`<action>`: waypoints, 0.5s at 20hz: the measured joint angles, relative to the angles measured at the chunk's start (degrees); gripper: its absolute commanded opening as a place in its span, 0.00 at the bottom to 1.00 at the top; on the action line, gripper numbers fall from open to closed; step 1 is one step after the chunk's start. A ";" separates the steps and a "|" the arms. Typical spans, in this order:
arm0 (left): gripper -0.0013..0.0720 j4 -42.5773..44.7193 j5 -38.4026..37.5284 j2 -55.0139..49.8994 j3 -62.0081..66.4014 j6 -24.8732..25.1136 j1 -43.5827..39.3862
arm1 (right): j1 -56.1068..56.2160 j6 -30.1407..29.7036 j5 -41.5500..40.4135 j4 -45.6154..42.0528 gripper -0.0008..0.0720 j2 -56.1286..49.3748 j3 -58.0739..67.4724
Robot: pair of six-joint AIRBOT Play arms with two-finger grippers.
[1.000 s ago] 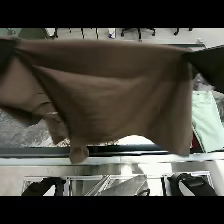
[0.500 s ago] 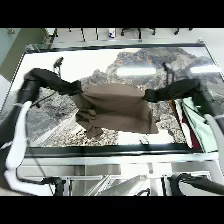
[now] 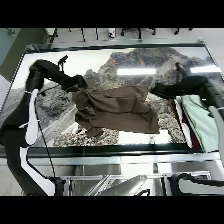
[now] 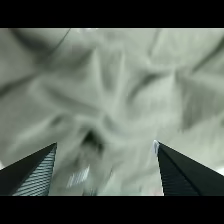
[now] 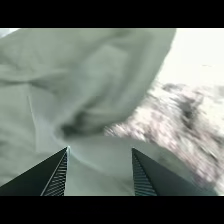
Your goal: Fold the shirts.
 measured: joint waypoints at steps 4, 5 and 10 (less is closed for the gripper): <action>0.94 1.31 8.46 7.78 -9.92 1.40 5.03 | -6.60 -0.46 -8.44 -4.98 0.62 7.82 -8.72; 0.94 2.05 8.37 10.45 -14.69 2.34 6.01 | -7.63 -0.87 -8.63 -5.68 0.62 9.97 -12.48; 0.94 5.62 -0.46 22.60 -41.24 8.92 8.87 | -9.66 -2.84 -7.28 -5.95 0.62 15.12 -27.21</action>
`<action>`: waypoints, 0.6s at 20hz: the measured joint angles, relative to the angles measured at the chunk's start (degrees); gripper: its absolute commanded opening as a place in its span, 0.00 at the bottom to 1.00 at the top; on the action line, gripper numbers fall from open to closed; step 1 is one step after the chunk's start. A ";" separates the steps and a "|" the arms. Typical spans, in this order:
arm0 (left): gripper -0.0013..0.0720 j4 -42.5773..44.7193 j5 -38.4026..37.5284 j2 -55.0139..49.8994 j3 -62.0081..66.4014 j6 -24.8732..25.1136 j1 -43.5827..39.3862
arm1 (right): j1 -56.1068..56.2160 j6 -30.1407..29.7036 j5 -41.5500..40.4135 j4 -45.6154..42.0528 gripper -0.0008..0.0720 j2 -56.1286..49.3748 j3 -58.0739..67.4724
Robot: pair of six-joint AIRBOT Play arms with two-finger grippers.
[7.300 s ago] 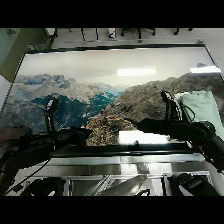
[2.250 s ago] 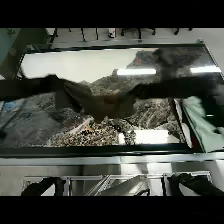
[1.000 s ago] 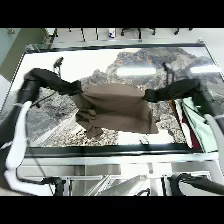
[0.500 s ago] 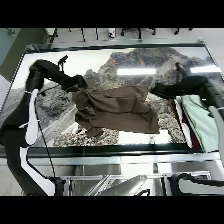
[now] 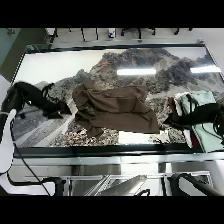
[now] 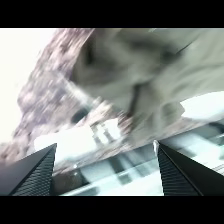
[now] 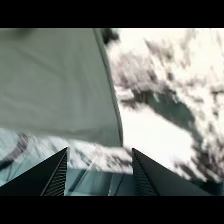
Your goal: Fold the shirts.
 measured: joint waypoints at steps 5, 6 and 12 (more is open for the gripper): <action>0.92 0.79 -13.09 1.92 -10.97 4.07 -2.93 | -0.33 -2.34 1.03 5.35 0.62 0.59 -4.35; 0.92 0.81 -15.02 1.25 -11.15 4.42 -3.93 | -0.37 -2.58 1.03 6.03 0.62 0.63 -4.66; 0.10 1.22 -19.50 -6.16 -4.96 5.44 -9.05 | -0.39 -2.97 2.08 7.54 0.62 0.26 -5.27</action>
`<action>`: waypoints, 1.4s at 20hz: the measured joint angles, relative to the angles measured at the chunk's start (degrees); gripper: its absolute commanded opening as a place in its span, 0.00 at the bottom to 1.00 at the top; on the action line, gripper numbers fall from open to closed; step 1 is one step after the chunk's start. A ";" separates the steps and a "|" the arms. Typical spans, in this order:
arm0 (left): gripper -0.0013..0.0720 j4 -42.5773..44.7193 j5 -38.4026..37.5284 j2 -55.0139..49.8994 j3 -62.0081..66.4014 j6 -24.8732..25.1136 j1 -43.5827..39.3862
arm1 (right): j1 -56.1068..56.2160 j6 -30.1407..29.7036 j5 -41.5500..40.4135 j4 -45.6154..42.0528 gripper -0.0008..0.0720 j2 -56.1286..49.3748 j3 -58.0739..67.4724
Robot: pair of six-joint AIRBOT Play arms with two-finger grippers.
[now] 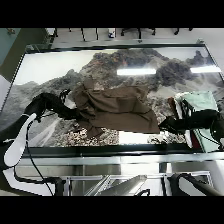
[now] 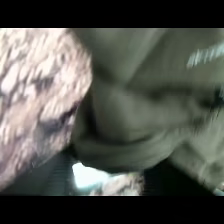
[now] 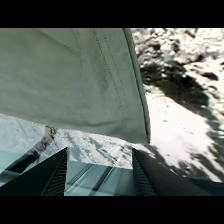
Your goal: Fold the shirts.
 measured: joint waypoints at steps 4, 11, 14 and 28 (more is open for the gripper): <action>0.04 0.07 1.77 -3.30 4.28 0.02 -0.63 | 0.00 -0.15 1.25 0.46 0.62 -1.44 -0.04; 0.04 0.04 4.33 -4.46 5.86 0.07 -0.81 | 0.15 -1.53 4.31 2.27 0.62 -9.14 -0.04; 0.04 0.02 5.07 -4.52 5.99 0.17 -0.81 | 0.81 -2.58 5.14 4.28 0.61 -11.67 0.13; 0.04 -12.00 20.48 0.57 18.71 -0.46 1.38 | 7.10 -4.44 2.38 8.04 0.04 -8.04 19.10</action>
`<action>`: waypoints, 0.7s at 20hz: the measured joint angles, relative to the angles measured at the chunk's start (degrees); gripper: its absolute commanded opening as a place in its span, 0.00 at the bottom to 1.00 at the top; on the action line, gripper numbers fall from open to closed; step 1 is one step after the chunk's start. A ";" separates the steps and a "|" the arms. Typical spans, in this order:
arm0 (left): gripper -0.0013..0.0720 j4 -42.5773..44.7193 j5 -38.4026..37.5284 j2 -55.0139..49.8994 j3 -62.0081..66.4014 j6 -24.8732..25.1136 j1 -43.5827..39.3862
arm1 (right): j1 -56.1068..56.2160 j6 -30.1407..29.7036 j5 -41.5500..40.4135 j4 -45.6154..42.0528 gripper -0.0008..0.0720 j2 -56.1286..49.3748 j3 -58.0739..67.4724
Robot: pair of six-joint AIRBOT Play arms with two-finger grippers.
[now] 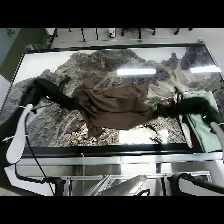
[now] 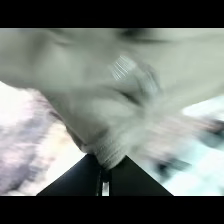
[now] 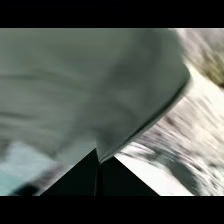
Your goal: Fold the shirts.
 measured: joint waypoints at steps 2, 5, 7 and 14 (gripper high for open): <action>0.04 -8.48 5.95 4.35 7.15 0.09 2.12 | -2.16 1.90 -3.26 1.40 0.04 5.11 12.33; 0.04 -22.80 6.38 13.57 20.02 0.85 6.23 | -6.86 5.84 -6.73 2.49 0.04 11.91 32.30; 0.04 -27.67 -0.26 20.22 27.17 -1.33 9.49 | -10.99 8.50 -7.34 2.91 0.04 15.34 44.37; 0.04 -26.32 -26.32 47.84 24.46 -11.91 32.81 | -21.62 12.28 -4.70 1.97 0.04 25.09 62.47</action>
